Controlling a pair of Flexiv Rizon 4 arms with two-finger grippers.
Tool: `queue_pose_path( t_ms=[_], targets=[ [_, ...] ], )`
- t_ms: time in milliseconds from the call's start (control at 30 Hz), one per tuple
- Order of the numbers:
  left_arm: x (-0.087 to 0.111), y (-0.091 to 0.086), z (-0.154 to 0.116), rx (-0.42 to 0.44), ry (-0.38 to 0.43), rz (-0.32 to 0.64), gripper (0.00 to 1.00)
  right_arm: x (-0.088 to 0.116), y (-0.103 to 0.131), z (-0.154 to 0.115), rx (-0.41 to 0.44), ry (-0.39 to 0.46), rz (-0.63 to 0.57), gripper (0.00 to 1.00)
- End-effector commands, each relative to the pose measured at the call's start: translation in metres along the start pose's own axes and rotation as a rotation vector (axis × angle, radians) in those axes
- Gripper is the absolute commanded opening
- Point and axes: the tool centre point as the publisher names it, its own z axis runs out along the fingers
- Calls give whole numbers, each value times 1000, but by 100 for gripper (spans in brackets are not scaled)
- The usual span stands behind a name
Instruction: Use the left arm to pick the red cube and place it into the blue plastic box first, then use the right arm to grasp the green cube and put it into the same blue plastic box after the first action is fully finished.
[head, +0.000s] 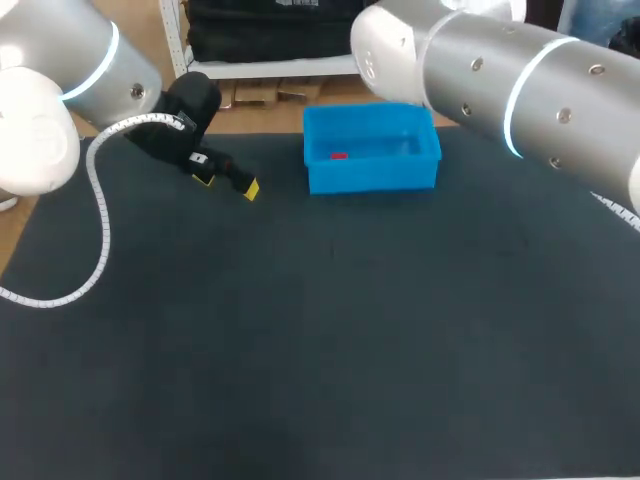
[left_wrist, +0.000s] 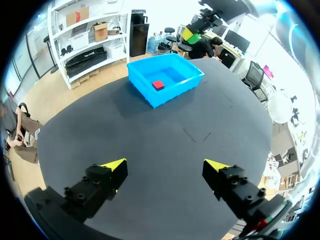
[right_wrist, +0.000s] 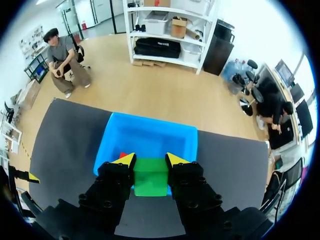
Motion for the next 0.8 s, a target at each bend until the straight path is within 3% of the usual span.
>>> queue_pose_path(
  t_ms=[33,800],
  targets=[
    [1,1,0,4,-3,3,100,-20,3,8,-2,62,-5,0],
    [1,1,0,4,-3,3,100,-28,-4,12,13,36,-16,0]
  ],
)
